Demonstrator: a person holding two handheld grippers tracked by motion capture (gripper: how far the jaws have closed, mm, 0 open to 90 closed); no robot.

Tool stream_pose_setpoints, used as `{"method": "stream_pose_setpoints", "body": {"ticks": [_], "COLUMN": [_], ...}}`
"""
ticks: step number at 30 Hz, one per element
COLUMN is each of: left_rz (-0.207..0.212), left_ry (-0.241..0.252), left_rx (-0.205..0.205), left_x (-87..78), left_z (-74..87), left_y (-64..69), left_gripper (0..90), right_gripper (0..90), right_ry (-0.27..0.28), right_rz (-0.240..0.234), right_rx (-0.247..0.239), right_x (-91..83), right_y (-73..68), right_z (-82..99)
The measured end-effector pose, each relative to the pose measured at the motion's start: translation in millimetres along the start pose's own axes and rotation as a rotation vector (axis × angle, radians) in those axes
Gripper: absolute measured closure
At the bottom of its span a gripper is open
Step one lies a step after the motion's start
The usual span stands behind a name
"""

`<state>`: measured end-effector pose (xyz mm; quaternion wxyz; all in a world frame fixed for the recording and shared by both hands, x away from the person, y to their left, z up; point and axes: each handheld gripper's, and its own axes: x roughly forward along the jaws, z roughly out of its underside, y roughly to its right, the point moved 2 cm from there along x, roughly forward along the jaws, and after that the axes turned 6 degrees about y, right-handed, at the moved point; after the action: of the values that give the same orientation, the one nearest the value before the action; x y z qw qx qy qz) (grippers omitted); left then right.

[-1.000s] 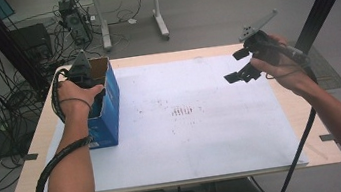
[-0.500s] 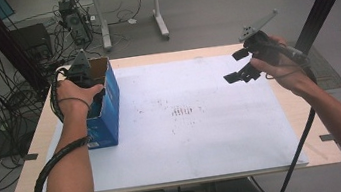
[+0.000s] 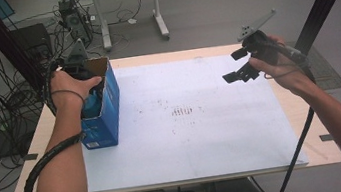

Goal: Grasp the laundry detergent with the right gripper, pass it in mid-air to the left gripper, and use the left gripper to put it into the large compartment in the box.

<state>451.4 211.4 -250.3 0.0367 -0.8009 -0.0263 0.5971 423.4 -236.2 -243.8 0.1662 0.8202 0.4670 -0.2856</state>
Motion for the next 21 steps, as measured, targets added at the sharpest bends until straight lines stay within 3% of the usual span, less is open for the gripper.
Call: {"method": "stream_pose_setpoints", "body": {"ticks": [10, 21], "left_rz": [-0.022, 0.034], "left_ry": [0.066, 0.115], "left_rx": [0.03, 0.084], "left_x": [-37.2, -61.7], "left_z": [-12.4, -31.1], "left_y": [10.1, 51.6], "left_gripper": [23.3, 17.8], "right_gripper": [5.9, 6.0], "right_ry": [-0.013, -0.067], "right_rz": [0.004, 0.028], "right_rx": [0.001, 0.001], "right_x": [-1.4, -3.1], "right_y": [1.6, 8.6], "right_z": [1.8, 4.1]}}
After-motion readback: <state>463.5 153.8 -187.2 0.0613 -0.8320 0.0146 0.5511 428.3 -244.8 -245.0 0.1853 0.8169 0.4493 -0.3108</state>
